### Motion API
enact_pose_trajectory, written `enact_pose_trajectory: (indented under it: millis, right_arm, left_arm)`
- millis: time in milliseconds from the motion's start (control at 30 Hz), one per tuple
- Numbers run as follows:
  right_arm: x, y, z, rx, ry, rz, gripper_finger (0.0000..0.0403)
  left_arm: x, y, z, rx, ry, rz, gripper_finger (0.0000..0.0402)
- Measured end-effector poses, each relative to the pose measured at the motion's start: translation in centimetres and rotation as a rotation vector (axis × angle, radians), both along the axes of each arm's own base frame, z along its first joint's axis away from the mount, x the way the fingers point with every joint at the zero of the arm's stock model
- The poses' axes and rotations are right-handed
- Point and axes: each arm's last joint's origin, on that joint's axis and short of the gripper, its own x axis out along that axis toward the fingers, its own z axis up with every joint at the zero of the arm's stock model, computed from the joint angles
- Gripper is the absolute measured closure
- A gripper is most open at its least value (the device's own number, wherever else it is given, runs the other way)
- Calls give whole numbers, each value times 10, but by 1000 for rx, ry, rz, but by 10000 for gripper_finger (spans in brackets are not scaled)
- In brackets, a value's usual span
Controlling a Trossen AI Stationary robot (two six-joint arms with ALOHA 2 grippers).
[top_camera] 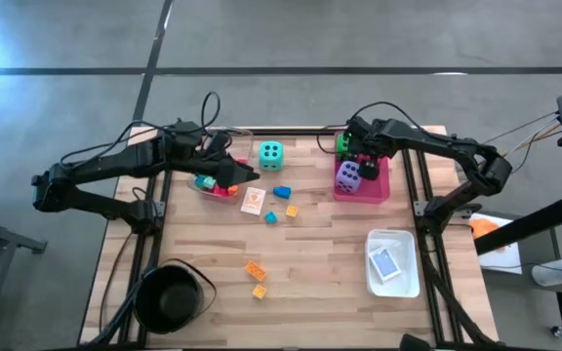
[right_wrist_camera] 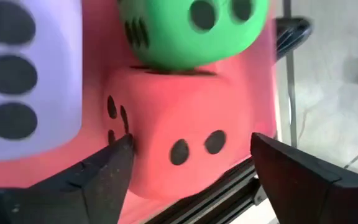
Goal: Pick & Place Toys
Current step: Put the red die into the pink bin
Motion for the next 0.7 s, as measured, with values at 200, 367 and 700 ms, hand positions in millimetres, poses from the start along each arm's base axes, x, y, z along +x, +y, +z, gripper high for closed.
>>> enact_pose_trajectory:
  millis: [200,367,700]
  right_arm:
    - [1,0,26,-16,-25,1,70]
    - [-1,6,44,120,-98,-17,82]
    - [-8,19,36,335,-145,-46,300]
  left_arm:
    - [0,0,-1,-2,9,0,28]
    - [-1,0,-2,-4,20,-1,28]
    - [-1,0,-2,13,22,-7,28]
